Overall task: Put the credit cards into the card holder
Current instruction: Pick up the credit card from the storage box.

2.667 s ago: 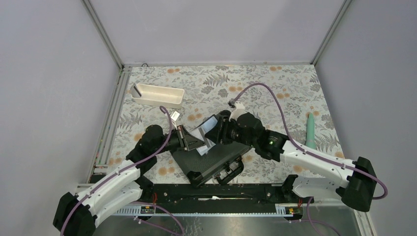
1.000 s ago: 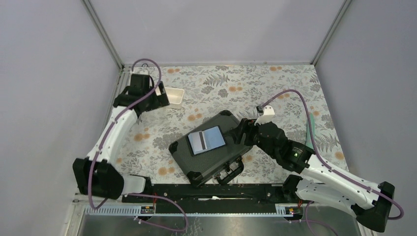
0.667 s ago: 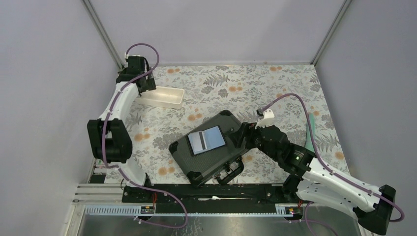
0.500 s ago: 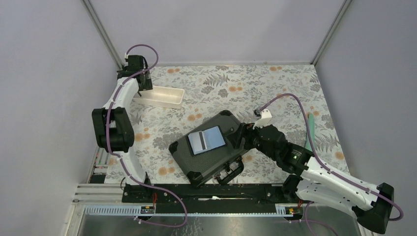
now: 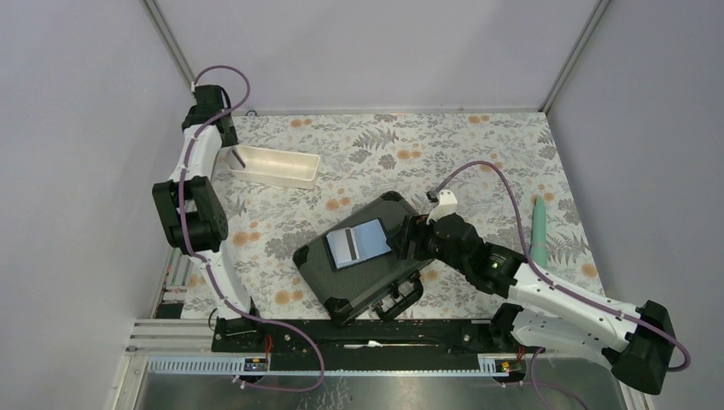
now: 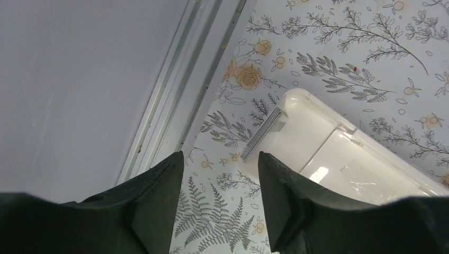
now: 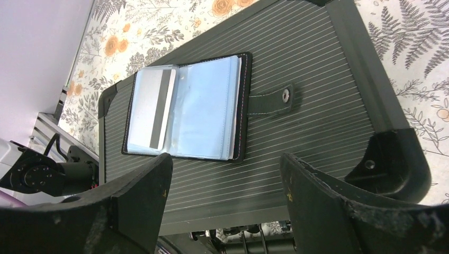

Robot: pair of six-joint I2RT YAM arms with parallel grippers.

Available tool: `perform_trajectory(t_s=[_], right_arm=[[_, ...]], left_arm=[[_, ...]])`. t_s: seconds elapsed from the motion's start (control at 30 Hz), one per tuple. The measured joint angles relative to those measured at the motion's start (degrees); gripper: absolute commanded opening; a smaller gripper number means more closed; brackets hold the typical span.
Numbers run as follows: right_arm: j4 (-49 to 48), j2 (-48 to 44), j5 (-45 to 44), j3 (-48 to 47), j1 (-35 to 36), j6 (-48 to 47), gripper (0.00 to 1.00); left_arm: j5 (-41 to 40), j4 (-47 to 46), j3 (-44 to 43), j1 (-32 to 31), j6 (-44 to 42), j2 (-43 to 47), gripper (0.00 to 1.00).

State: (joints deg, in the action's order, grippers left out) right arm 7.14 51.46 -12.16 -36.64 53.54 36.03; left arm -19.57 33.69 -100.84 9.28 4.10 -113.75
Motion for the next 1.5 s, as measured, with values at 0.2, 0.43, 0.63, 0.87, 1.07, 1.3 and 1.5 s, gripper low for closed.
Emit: perform_trajectory(t_s=[0.2,0.43,0.63,0.87,1.07,1.3,1.5], right_arm=[[-0.37,2.43,1.42,0.00,-0.09,0.52,0.80],[-0.61,2.60,2.21,0.00,-0.09,1.38,0.80],[-0.70,2.60,2.40,0.15,-0.09,2.40,0.80],[-0.92,2.73,2.82,0.94,-0.11,3.26,0.80],[-1.07,3.26,2.86,0.94,-0.11,3.54,0.79],[-1.44,3.26,2.86,1.27,-0.11,4.20,0.79],[-1.44,3.26,2.86,1.97,-0.15,4.70,0.80]], left_arm=[[5.62,0.85,-0.70,2.19,-0.22,-1.51,0.48],[12.96,3.63,-2.23,4.26,0.20,-5.53,0.38],[15.19,4.11,-3.17,4.94,0.33,-5.68,0.34],[17.18,3.96,-4.59,5.33,0.42,-5.68,0.33],[18.34,3.96,-4.59,6.32,0.48,-5.84,0.26],[20.11,4.24,-5.44,6.67,0.72,-6.88,0.22],[21.05,4.37,-5.92,6.67,0.72,-7.43,0.22]])
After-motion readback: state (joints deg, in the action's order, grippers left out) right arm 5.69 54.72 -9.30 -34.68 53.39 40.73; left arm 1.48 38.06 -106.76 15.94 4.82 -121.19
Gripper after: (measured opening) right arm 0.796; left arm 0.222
